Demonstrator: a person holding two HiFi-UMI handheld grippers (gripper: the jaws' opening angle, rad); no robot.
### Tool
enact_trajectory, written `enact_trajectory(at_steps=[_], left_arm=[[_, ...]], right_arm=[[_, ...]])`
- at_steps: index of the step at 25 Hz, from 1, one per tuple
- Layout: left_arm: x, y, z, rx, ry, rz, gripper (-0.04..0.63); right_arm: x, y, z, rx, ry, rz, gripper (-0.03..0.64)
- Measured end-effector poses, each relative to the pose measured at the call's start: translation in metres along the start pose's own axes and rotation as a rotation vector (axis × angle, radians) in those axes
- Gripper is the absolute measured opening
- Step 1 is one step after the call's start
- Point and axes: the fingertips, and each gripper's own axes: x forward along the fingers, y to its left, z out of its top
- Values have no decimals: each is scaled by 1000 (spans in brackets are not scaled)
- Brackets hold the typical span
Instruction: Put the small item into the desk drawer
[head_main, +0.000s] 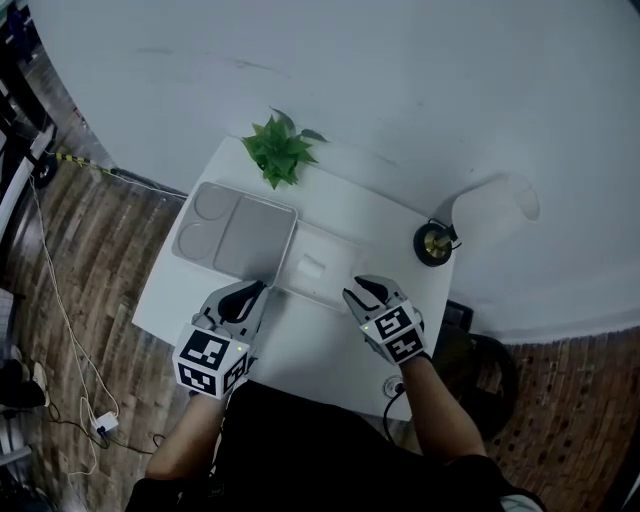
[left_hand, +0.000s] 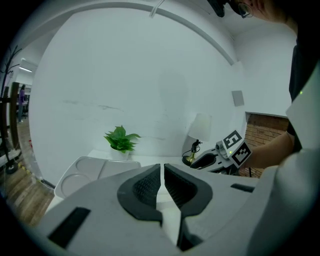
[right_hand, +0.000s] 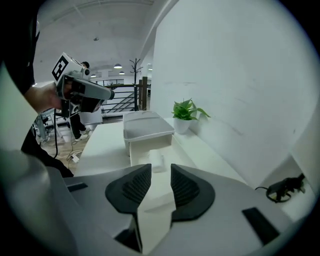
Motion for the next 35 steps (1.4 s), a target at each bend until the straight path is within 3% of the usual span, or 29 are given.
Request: enact_trajectory(at_steps=[8, 12, 20, 25, 29, 35], left_arm=[[-20, -60, 15, 74, -21, -15, 31], [-32, -87, 18, 127, -24, -9, 31], [-62, -116, 18, 165, -4, 19, 31], [-77, -119, 33, 183, -27, 36, 31], [-84, -114, 41, 206, -40, 31, 31], [-100, -89, 47, 203, -53, 8, 31]], right_arm=[[-74, 3, -34, 84, -64, -47, 63], [-113, 7, -36, 131, -162, -72, 26], [-161, 30, -39, 186, -291, -25, 12], [-182, 38, -23, 238, -372, 9, 5], [-198, 42, 2, 339, -481, 62, 5], [-214, 46, 47, 358, -590, -8, 3]])
